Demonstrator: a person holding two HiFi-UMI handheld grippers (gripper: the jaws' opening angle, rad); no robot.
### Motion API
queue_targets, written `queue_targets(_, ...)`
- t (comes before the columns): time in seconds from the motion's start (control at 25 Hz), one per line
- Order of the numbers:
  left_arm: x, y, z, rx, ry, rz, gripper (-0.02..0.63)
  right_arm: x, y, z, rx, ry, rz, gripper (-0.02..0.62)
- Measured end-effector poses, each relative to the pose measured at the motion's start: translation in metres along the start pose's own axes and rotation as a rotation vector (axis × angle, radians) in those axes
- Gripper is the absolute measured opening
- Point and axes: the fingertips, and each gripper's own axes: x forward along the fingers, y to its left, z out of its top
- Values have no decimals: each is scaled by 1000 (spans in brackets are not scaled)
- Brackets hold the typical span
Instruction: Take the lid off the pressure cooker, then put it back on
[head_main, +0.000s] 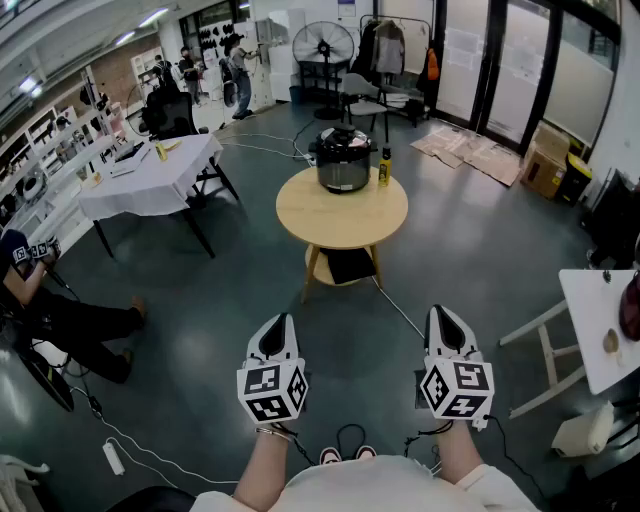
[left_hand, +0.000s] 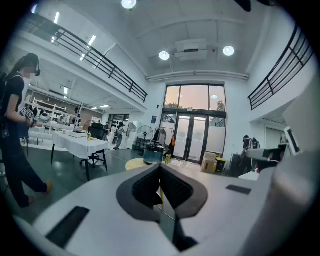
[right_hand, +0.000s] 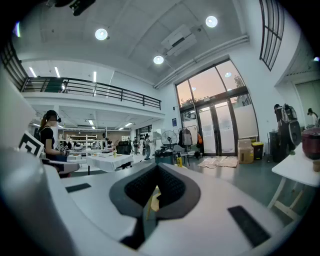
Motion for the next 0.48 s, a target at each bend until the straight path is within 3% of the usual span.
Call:
queue_targets(0.24,0,5,-3,0,4,8,-6,9,6,-8,20,32,49,0)
queue_targets(0.48,-4,4,-5,-4,1,19,-5,7,2,-7,17,11,41,2)
